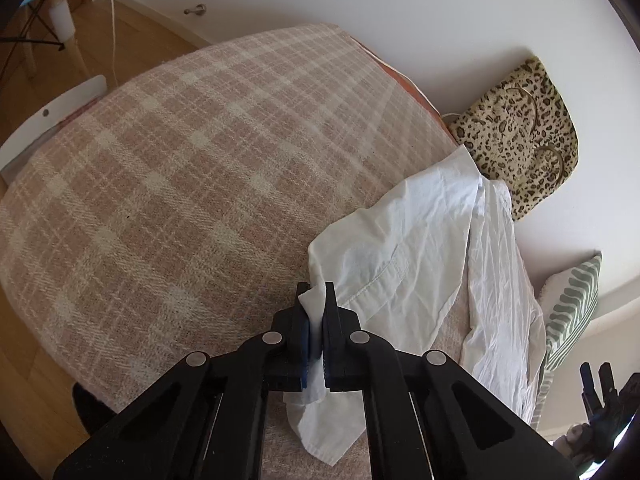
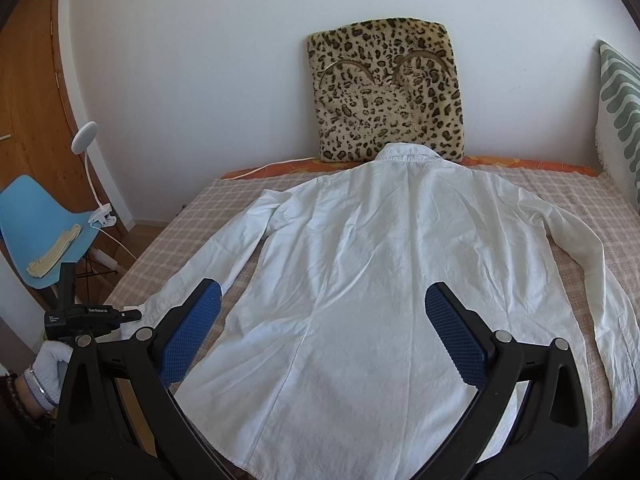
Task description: Fold small clothes
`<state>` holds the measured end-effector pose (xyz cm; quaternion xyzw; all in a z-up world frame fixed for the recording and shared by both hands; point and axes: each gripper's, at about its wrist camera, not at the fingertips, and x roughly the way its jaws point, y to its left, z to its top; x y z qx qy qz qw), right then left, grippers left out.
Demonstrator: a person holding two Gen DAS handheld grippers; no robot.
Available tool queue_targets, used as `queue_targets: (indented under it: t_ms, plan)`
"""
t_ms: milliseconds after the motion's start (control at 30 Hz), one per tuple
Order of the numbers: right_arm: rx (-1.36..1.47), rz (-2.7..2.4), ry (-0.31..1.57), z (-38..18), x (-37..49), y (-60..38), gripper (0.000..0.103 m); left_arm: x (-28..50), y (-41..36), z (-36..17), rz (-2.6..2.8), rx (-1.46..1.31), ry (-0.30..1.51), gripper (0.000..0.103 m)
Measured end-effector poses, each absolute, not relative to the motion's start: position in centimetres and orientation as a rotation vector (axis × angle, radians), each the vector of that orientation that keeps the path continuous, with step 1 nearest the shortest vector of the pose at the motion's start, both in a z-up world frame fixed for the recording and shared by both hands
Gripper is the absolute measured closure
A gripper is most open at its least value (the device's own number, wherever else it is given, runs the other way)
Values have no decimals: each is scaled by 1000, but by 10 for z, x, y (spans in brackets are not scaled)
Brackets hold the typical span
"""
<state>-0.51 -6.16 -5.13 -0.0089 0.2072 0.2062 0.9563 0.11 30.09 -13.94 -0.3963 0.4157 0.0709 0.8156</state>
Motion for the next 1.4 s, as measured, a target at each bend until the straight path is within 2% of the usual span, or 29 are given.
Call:
queue_targets:
  t_ms: [200,400,500,567,667,933,1200,1300,1367,1400]
  plan:
    - [-75,502,506,-24,63,-16,0,-14,310,-106,176,-801,770,100]
    - [37,614,784,-13,181,39,0,-26,331,-60,237,-723,598,100]
    - [37,630,902,-16,229,82,1,-18,331,-50,218,-706,572,101]
    - [38,620,974,-20,255,111,6,-12,327,-42,209,-679,556,101]
    - [10,606,1062,-31,285,149,6,-12,319,-26,186,-610,517,101]
    - [-37,542,1168,-59,322,202,7,-23,297,-7,90,-520,473,101]
    - [-175,446,1267,-93,334,242,11,-33,262,-2,-52,-453,480,101]
    - [-206,400,1322,-102,338,247,16,-36,244,-1,-107,-412,486,100]
    - [-215,375,1342,-110,341,248,27,-38,234,-1,-139,-398,494,100]
    - [-222,363,1353,-112,342,246,30,-38,230,-1,-162,-395,502,101]
